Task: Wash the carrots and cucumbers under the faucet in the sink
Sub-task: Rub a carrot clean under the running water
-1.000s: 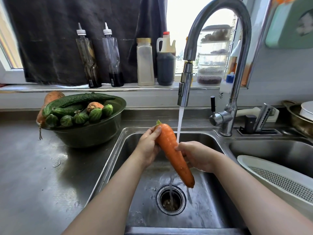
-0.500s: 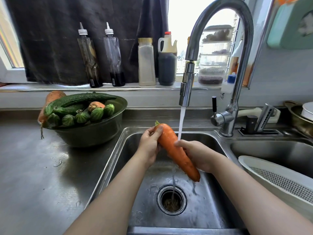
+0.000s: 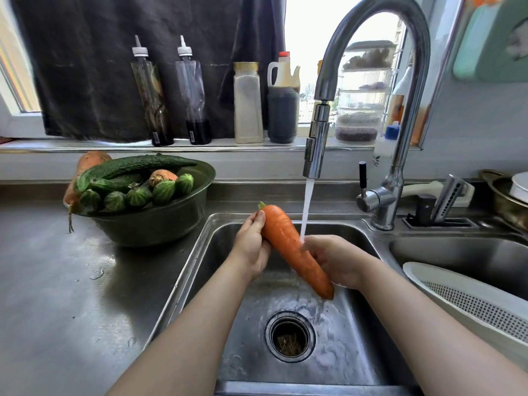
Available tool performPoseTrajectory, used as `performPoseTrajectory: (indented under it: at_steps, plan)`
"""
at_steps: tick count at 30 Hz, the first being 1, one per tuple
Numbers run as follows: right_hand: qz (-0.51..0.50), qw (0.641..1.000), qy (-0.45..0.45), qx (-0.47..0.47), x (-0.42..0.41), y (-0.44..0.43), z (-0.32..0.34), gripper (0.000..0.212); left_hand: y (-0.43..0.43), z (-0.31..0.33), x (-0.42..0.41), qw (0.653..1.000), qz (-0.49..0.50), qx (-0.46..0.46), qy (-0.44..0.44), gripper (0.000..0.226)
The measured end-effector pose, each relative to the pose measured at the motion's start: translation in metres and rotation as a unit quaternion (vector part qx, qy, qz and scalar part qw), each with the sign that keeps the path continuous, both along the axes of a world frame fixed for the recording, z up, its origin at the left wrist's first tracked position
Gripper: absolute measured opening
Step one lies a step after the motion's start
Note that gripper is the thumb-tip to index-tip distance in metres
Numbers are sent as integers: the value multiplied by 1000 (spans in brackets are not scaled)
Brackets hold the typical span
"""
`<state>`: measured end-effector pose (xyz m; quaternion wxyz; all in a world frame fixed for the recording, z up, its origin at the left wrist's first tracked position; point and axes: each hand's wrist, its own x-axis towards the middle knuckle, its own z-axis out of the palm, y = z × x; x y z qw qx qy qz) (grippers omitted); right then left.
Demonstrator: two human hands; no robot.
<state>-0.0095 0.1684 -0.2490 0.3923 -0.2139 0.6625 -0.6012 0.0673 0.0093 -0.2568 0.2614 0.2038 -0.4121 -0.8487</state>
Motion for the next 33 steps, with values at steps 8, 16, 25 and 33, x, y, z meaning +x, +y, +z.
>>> performPoseTrajectory:
  at_steps: [8,16,25,33]
  plan:
    - [4,1000,-24,4,2,1,2,45,2,3,5,1000,-6,-21,3,39]
    - [-2,1000,-12,6,7,3,5,31,2,0,3,999,-6,-52,-6,40]
    - [-2,1000,-8,3,7,3,5,39,2,0,5,996,-14,-85,-7,35]
    - [-23,999,-24,9,7,0,3,48,2,-2,4,994,-12,-109,-12,41]
